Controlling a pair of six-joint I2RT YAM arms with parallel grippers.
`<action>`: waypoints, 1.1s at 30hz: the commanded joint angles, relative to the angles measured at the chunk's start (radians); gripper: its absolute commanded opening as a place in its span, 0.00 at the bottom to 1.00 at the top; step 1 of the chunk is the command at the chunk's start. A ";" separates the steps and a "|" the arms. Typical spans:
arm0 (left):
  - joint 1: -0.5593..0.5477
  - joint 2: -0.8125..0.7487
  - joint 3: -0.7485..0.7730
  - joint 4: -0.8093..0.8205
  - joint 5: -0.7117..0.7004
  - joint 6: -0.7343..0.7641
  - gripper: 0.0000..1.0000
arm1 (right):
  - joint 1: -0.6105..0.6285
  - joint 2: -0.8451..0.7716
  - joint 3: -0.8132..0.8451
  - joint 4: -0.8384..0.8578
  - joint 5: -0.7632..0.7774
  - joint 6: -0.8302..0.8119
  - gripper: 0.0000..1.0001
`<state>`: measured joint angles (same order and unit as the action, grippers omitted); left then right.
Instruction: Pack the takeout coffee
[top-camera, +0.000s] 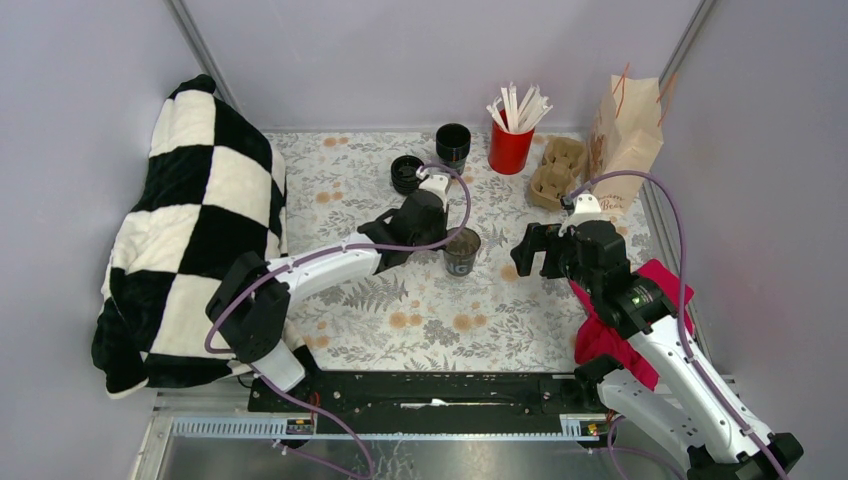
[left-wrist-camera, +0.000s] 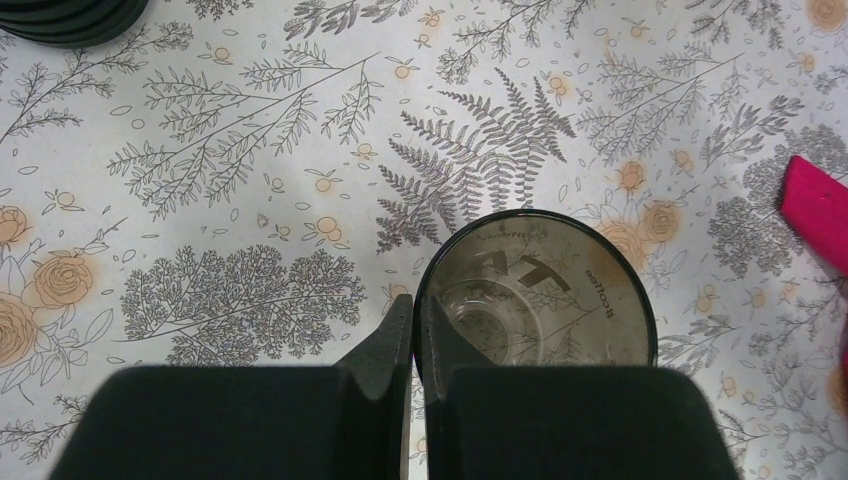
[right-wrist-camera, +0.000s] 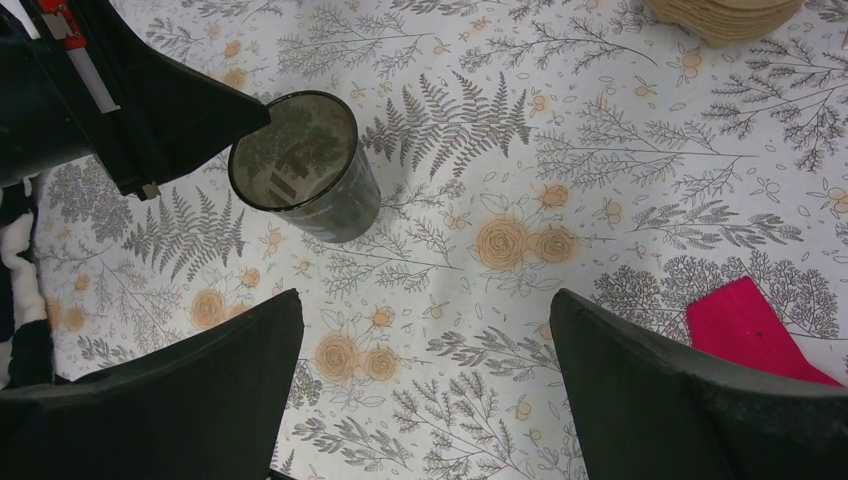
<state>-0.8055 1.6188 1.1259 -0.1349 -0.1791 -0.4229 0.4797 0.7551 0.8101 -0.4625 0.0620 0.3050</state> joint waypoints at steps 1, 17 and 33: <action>-0.013 -0.007 -0.048 0.105 -0.060 0.031 0.00 | 0.003 -0.008 -0.004 0.011 0.008 -0.001 1.00; 0.033 -0.089 0.012 0.013 -0.121 0.007 0.80 | 0.001 -0.018 -0.015 0.011 0.021 -0.011 1.00; 0.347 0.413 0.605 -0.215 -0.221 0.098 0.70 | 0.002 0.050 -0.028 0.029 0.024 -0.015 1.00</action>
<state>-0.4931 1.9289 1.5967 -0.2836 -0.3614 -0.3874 0.4797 0.7948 0.7803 -0.4595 0.0673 0.3031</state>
